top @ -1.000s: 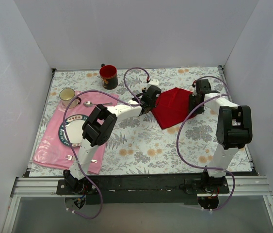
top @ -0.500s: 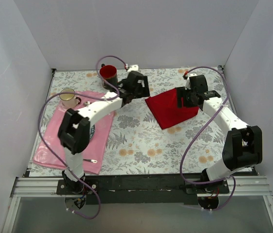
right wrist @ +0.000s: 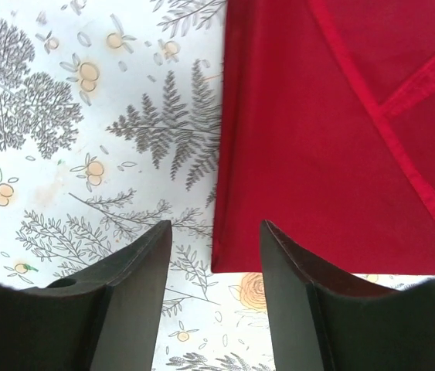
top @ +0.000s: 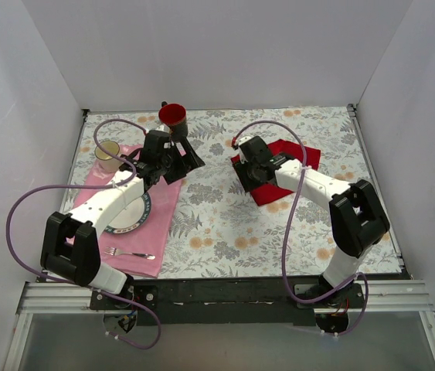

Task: Fold the napkin, place the utensils inside, and roll it up
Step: Roll the napkin with the utensil

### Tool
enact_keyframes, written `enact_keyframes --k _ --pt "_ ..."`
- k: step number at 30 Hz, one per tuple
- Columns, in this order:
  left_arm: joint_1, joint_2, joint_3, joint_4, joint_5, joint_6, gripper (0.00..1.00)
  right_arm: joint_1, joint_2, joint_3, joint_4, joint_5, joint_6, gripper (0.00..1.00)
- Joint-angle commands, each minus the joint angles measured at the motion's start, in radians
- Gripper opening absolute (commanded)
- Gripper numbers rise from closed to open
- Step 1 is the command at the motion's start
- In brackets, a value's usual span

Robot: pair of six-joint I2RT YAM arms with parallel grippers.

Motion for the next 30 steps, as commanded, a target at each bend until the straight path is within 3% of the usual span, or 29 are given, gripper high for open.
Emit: enact_keyframes --k 1,10,15,30 --pt "0.002 -0.047 -0.051 0.026 0.111 -0.037 0.77 0.048 0.038 0.052 -0.033 0.082 -0.024 0.58" --pt "0.003 -0.037 -0.102 0.072 0.156 -0.073 0.71 0.078 0.123 0.09 -0.083 0.234 -0.032 0.59" --pt "0.002 -0.023 -0.102 0.068 0.13 -0.09 0.72 0.084 0.127 0.054 -0.062 0.237 -0.027 0.54" --pt "0.003 0.031 -0.085 0.077 0.156 -0.142 0.72 0.092 0.18 0.041 -0.025 0.275 -0.032 0.52"
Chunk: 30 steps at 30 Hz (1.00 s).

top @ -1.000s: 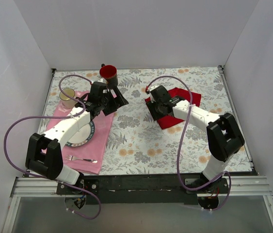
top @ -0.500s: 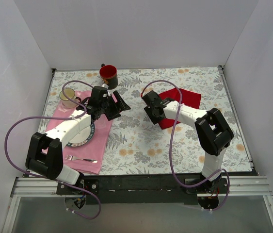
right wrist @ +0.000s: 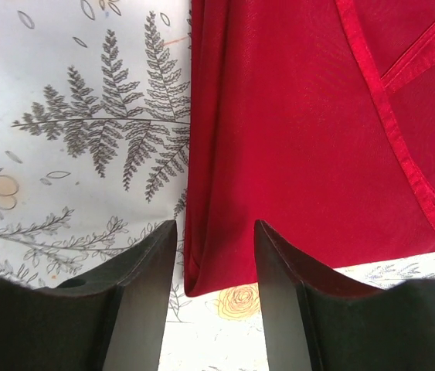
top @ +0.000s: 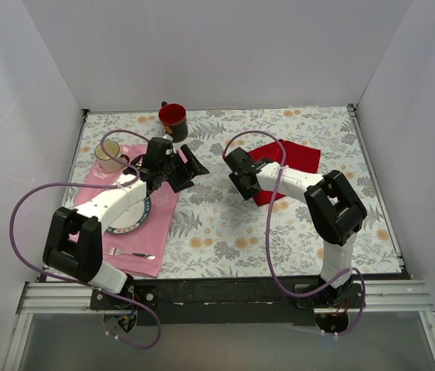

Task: Fold the napkin, place the utensils inside, and roll it up
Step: Roll the napkin with the utensil

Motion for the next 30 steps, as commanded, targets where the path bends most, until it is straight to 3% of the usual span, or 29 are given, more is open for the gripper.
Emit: enact_keyframes --k 1,14,16,18,30 --pt "0.003 0.016 0.014 0.013 0.027 -0.031 0.72 0.005 0.018 -0.005 0.041 0.044 -0.005 0.51" --pt "0.003 0.085 0.023 0.05 0.059 -0.117 0.79 0.005 0.043 -0.048 0.105 0.073 0.003 0.4" --pt "0.003 0.106 0.027 0.065 0.074 -0.14 0.9 0.007 0.041 -0.06 0.116 0.072 0.003 0.37" --pt "0.003 0.124 0.041 0.069 0.09 -0.154 0.93 0.007 0.043 -0.067 0.125 0.063 0.0 0.35" --pt "0.008 0.24 0.058 0.17 0.172 -0.231 0.85 0.007 0.02 -0.085 0.142 0.04 0.0 0.14"
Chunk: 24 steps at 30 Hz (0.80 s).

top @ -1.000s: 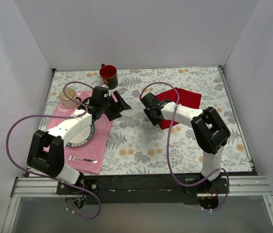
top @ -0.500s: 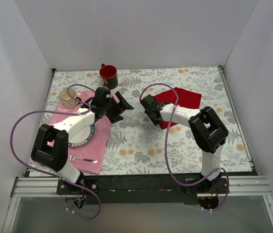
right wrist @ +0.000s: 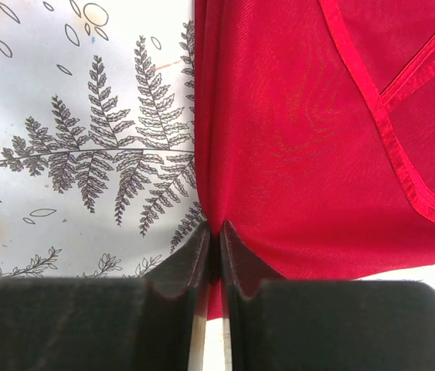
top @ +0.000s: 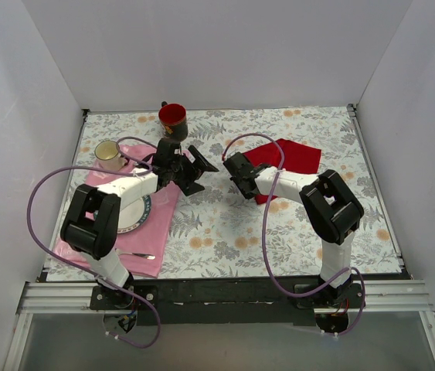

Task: Fold the napkin, place the utensils inside, and roll it up
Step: Roll the napkin with the utensil

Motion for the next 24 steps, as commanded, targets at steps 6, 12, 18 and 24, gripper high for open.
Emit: enact_keyframes --k 6,12,18,24 --pt "0.006 0.052 0.026 0.065 0.064 -0.004 0.84 0.003 -0.031 -0.01 -0.023 -0.034 0.017 0.37" --pt "0.009 -0.012 0.041 -0.021 -0.018 0.075 0.85 0.0 -0.08 0.079 -0.09 -0.042 0.014 0.57" --pt "0.018 -0.103 0.012 -0.053 -0.066 0.118 0.86 -0.055 0.0 0.184 -0.075 -0.18 -0.021 0.65" --pt "0.021 -0.117 0.0 -0.061 -0.048 0.125 0.86 -0.09 0.065 0.226 -0.058 -0.241 -0.055 0.63"
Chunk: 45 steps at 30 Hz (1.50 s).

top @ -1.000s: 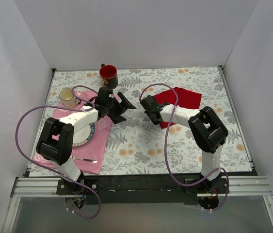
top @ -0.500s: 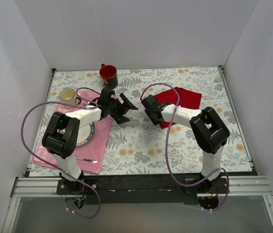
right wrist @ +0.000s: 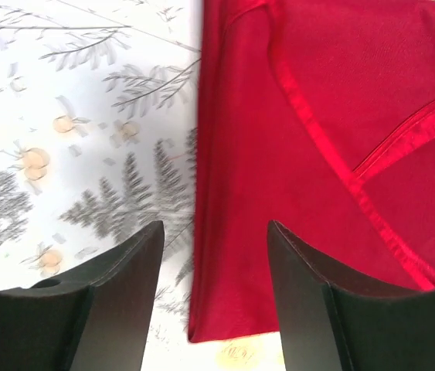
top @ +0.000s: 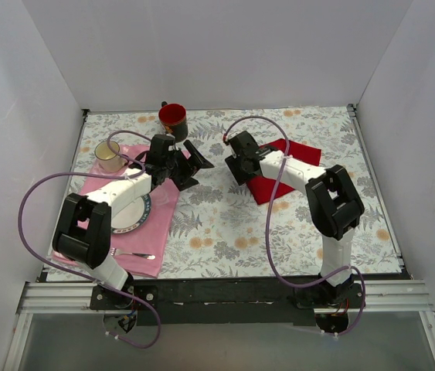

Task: Fold the napkin, place the utensils inside, and roll it up
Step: Roll the napkin with the utensil

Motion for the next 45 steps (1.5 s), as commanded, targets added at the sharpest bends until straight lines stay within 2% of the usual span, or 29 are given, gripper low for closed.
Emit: enact_keyframes --k 1,8,11,22,29,33,37,45 --pt "0.007 -0.038 -0.007 -0.032 -0.01 0.025 0.86 -0.027 0.051 0.04 0.013 -0.075 -0.041 0.63" --pt "0.007 -0.027 0.0 -0.031 0.001 0.027 0.86 -0.045 0.083 0.042 0.021 -0.119 -0.042 0.59" --pt "0.007 -0.029 -0.001 -0.031 0.003 0.024 0.86 -0.047 0.092 0.022 0.027 -0.106 -0.041 0.53" --pt "0.008 -0.03 -0.013 -0.029 0.007 0.032 0.86 -0.082 0.101 -0.075 0.07 -0.124 -0.038 0.45" --pt "0.008 -0.024 -0.013 -0.028 0.01 0.033 0.86 -0.091 0.111 -0.113 0.075 -0.132 -0.041 0.33" --pt "0.008 -0.021 -0.013 -0.028 0.012 0.035 0.86 -0.091 0.094 -0.102 0.062 -0.136 -0.041 0.32" --pt "0.008 -0.018 -0.015 -0.026 0.012 0.035 0.86 -0.093 0.08 -0.064 0.038 -0.132 -0.042 0.26" --pt "0.01 -0.004 -0.018 -0.008 0.038 0.035 0.87 -0.099 0.106 -0.053 0.032 -0.152 -0.042 0.04"
